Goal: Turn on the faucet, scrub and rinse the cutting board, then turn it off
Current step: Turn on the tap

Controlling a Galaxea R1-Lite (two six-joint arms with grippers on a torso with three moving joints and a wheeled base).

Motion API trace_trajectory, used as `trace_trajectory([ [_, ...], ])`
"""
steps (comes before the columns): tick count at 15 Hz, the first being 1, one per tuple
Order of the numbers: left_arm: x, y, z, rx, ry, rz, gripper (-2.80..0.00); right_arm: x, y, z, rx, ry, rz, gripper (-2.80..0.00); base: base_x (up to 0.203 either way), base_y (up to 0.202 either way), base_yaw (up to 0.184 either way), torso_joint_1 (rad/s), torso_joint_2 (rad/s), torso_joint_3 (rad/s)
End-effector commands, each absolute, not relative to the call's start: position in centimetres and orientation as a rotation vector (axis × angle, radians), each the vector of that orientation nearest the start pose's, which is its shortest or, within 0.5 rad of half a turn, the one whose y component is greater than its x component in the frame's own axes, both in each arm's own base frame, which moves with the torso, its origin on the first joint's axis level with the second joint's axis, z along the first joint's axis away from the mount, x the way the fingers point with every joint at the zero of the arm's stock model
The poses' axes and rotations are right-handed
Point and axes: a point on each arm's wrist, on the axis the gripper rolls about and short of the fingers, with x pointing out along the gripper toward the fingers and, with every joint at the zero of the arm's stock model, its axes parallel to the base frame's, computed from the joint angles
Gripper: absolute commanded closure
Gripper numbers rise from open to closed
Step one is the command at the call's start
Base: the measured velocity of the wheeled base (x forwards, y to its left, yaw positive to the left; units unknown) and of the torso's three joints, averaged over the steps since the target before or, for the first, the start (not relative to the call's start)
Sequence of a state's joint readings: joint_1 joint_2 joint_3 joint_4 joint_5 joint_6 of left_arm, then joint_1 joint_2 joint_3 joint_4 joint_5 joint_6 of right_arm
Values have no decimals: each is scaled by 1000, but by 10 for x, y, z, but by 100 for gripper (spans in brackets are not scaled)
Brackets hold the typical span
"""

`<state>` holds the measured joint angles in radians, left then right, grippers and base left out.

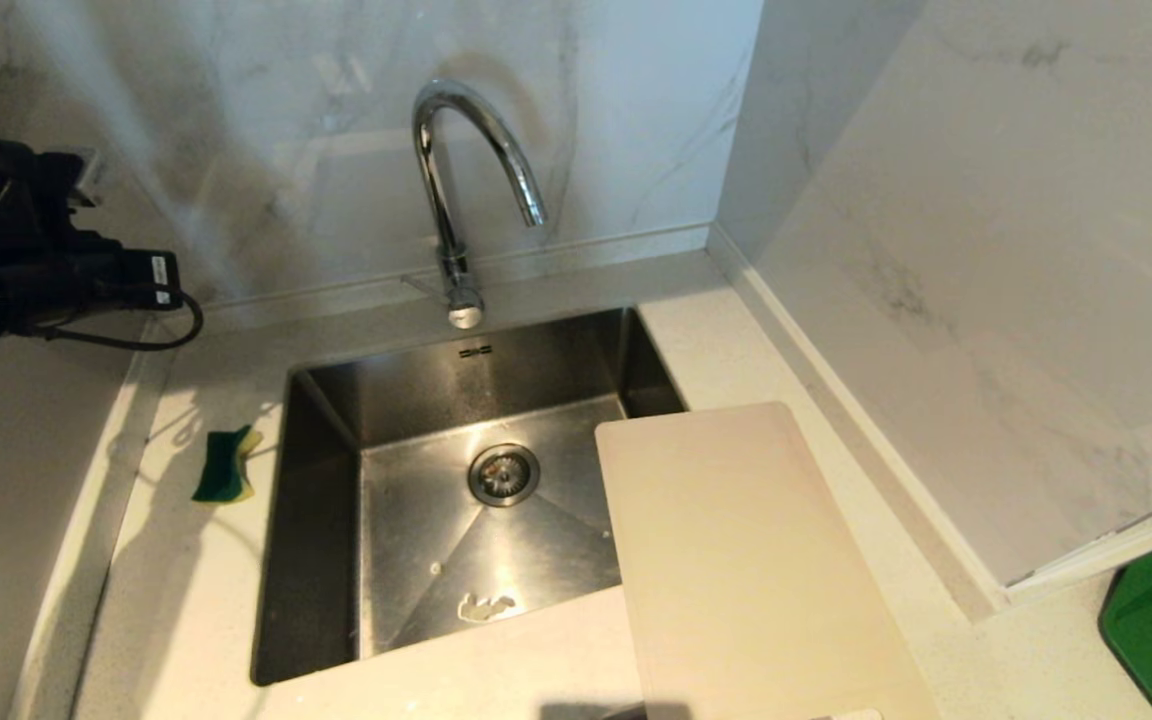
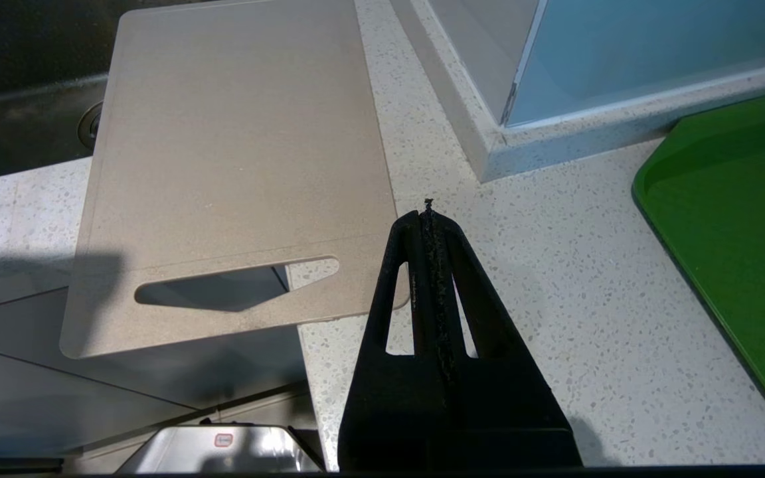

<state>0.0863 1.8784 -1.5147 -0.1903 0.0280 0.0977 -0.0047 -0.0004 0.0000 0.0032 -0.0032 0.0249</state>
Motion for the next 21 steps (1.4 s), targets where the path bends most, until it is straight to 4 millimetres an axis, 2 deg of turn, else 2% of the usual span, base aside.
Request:
trace_trajectory([
  [1,407,19,268,96,215,78,0,-23,0,75,25,3,-8,0,0,0,0,0,0,0],
  [8,444,-30,280,121,154,156,0,-23,0,75,25,3,-8,0,0,0,0,0,0,0],
  [9,445,-38,280,124,152,162,0,-23,0,75,25,3,-8,0,0,0,0,0,0,0],
  [12,438,-58,286,126,136,153,0,-23,0,75,25,3,-8,0,0,0,0,0,0,0],
  [17,412,-94,311,124,89,124,0,-23,0,75,25,3,-8,0,0,0,0,0,0,0],
  [20,405,-114,313,128,90,91,0,-23,0,75,25,3,-8,0,0,0,0,0,0,0],
  [21,406,-116,311,128,92,87,-280,-23,0,75,25,3,-8,0,0,0,0,0,0,0],
])
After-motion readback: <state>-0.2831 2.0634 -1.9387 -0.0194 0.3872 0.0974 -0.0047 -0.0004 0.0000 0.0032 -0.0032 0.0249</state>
